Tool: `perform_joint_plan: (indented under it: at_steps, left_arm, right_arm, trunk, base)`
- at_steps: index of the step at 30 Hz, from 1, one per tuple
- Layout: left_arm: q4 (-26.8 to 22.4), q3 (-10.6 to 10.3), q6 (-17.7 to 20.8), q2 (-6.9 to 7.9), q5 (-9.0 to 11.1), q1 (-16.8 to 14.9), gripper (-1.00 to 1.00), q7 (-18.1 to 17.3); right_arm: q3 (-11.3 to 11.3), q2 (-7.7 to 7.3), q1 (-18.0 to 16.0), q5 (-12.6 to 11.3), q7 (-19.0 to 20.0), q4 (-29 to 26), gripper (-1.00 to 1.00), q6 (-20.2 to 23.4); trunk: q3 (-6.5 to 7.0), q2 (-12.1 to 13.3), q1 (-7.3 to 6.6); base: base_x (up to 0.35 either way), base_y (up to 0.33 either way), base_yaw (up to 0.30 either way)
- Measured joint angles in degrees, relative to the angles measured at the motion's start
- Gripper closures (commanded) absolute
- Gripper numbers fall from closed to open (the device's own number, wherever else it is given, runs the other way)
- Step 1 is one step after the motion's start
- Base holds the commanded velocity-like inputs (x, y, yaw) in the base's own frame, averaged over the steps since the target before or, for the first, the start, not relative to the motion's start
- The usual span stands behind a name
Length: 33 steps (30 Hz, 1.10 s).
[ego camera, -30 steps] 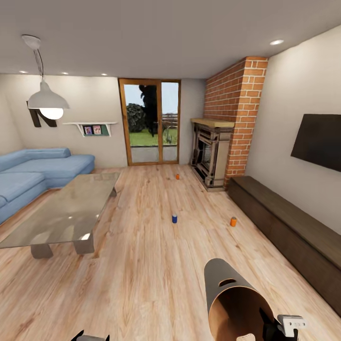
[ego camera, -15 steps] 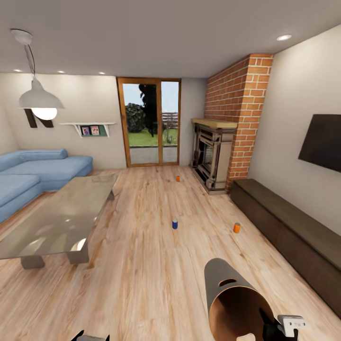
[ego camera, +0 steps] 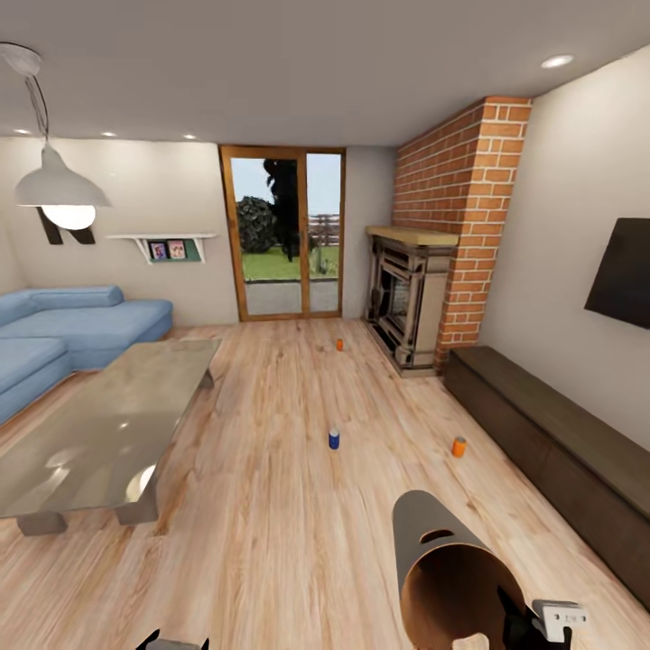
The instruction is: Put the three can of soda from the living room inside the tash can in the kitchen.
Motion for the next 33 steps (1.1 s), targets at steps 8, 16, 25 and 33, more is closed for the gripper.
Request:
perform_joint_plan:
  at_steps: [8, 16, 25, 33]
  left_arm:
    - [0.1, 0.0, 0.0, 0.00, 0.0, 0.0, -1.00, 0.0]
    - [0.4, 0.0, 0.0, -0.02, 0.0, -0.1, -1.00, 0.0]
    - [0.5, 0.0, 0.0, 0.00, 0.0, -0.1, -1.00, 0.0]
    - [0.5, 0.0, 0.0, -0.01, 0.0, -0.1, -1.00, 0.0]
  right_arm:
    - [-0.2, 0.00, 0.1, -0.1, 0.1, -0.6, 1.00, 0.0]
    - [-0.1, -0.09, 0.1, 0.0, 0.9, -0.7, 1.00, -0.1]
    - [0.1, -0.06, 0.1, 0.0, 0.4, -0.7, 1.00, 0.1]
    - [0.5, -0.01, 0.1, 0.0, 0.1, -0.6, 1.00, 0.6]
  trunk:
    - [0.00, 0.0, 0.00]
    - [0.00, 0.0, 0.00]
    - [0.00, 0.0, 0.00]
    - [-0.16, 0.0, 0.00]
  base:
    - [0.326, 0.000, 0.000]
    - [0.325, 0.000, 0.000]
    - [0.325, 0.000, 0.000]
    - [0.325, 0.000, -0.124]
